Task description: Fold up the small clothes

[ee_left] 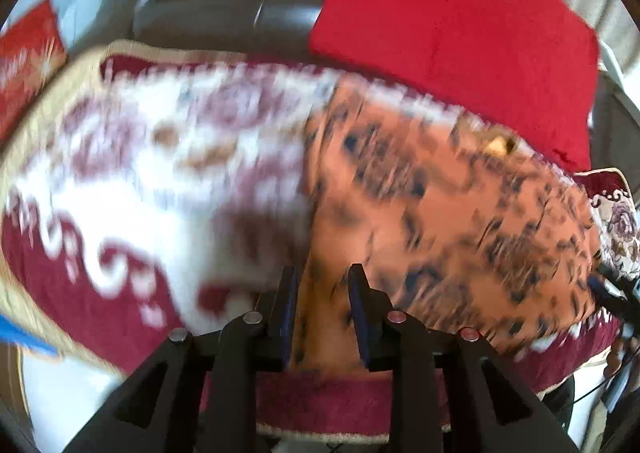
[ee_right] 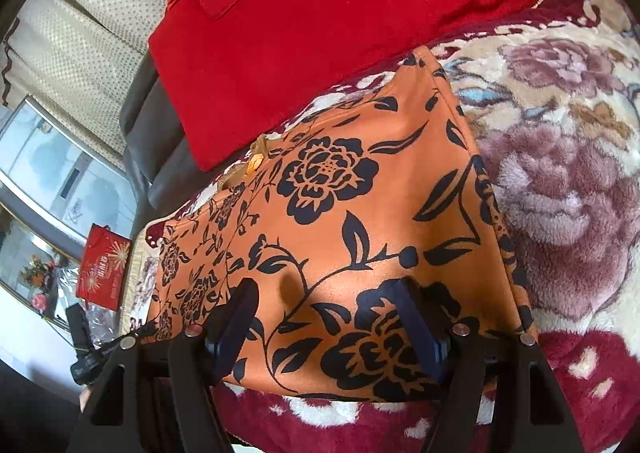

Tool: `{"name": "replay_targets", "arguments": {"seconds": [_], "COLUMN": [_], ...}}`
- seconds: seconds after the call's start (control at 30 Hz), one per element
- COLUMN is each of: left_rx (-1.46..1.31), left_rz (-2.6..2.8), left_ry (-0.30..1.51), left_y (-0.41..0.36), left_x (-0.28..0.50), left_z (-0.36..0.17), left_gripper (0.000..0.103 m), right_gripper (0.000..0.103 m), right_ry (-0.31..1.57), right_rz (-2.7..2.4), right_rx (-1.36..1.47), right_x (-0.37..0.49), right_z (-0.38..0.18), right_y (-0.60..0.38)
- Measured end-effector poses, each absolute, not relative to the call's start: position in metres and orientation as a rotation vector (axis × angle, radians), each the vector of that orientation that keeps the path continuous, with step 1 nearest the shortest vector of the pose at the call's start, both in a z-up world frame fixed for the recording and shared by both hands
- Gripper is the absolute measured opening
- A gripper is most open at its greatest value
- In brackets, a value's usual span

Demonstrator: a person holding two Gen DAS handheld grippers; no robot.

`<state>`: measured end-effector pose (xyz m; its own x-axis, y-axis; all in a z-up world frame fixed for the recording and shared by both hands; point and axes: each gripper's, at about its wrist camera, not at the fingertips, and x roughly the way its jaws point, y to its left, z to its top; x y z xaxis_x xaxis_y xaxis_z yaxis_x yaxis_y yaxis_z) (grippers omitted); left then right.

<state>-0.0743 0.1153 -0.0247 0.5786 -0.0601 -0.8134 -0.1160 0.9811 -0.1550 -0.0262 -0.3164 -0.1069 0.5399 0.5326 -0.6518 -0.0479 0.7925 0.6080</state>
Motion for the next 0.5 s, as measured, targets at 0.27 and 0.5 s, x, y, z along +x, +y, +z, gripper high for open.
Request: {"name": "replay_targets", "arguments": {"seconds": [0.27, 0.5], "left_rx": [-0.228, -0.368], "left_rz": [0.001, 0.189], "left_ry": [1.041, 1.079], "left_y": [0.12, 0.176], "left_x": [0.065, 0.045], "left_z": [-0.042, -0.076], "left_gripper": [0.037, 0.001], "right_gripper": [0.076, 0.076], "right_ry": [0.948, 0.947], "right_rz": [0.357, 0.365], "right_rx": [0.573, 0.569], "right_x": [-0.027, -0.026], "right_z": [-0.107, -0.108], "right_y": [-0.314, -0.315]}}
